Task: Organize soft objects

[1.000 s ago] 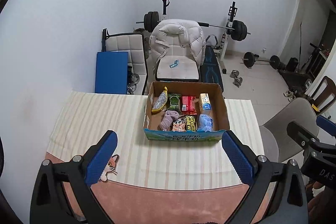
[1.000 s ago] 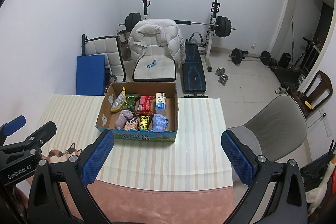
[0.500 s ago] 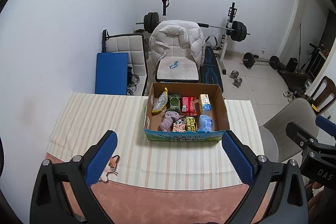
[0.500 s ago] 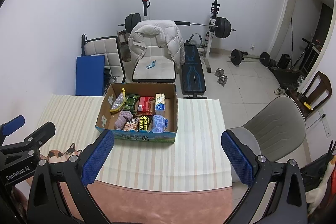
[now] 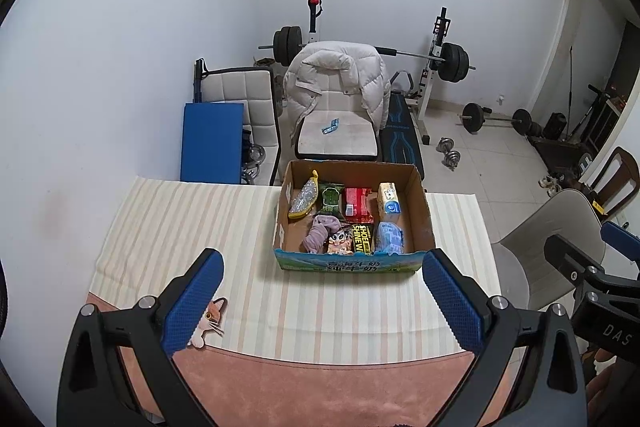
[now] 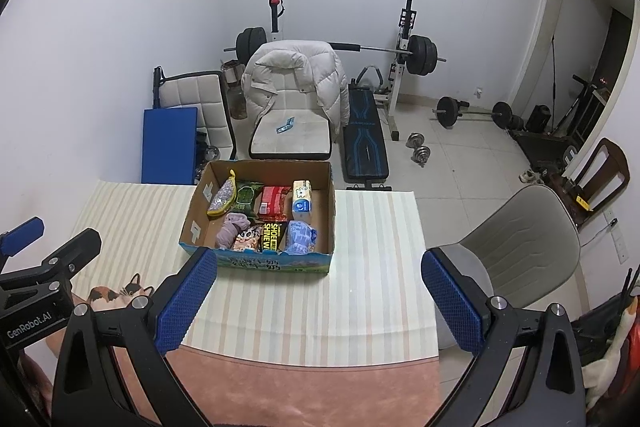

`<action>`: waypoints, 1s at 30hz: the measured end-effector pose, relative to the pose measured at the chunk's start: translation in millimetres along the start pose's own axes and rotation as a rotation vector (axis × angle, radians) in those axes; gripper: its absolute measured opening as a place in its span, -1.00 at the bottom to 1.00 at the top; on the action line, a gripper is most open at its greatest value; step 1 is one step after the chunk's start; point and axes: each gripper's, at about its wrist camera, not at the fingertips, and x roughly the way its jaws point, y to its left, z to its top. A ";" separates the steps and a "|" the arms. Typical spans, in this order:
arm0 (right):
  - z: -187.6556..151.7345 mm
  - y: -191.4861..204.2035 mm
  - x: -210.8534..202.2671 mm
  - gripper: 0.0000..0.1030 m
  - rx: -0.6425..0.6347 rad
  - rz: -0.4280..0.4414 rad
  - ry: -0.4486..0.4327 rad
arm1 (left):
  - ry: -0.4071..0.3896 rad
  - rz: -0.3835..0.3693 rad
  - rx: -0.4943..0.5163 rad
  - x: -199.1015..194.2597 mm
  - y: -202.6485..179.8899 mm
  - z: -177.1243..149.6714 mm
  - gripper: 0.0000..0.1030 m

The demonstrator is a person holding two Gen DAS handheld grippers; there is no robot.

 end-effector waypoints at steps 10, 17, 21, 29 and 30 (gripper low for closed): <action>5.1 -1.7 -2.4 1.00 0.001 -0.004 -0.005 | -0.007 0.008 -0.001 -0.1 1.7 1.5 0.98; 6.2 -2.4 -3.5 1.00 0.004 -0.010 -0.005 | -0.006 0.006 -0.003 -0.4 3.2 2.7 0.98; 5.9 -2.1 -4.8 1.00 0.008 -0.014 -0.009 | -0.005 0.006 -0.005 -0.2 2.6 2.7 0.98; 7.6 -3.6 -5.0 1.00 0.011 -0.018 -0.012 | -0.006 0.006 -0.006 0.0 3.0 2.6 0.98; 6.1 -3.3 -4.8 1.00 0.009 -0.019 -0.012 | -0.005 0.005 -0.006 0.2 3.0 2.6 0.98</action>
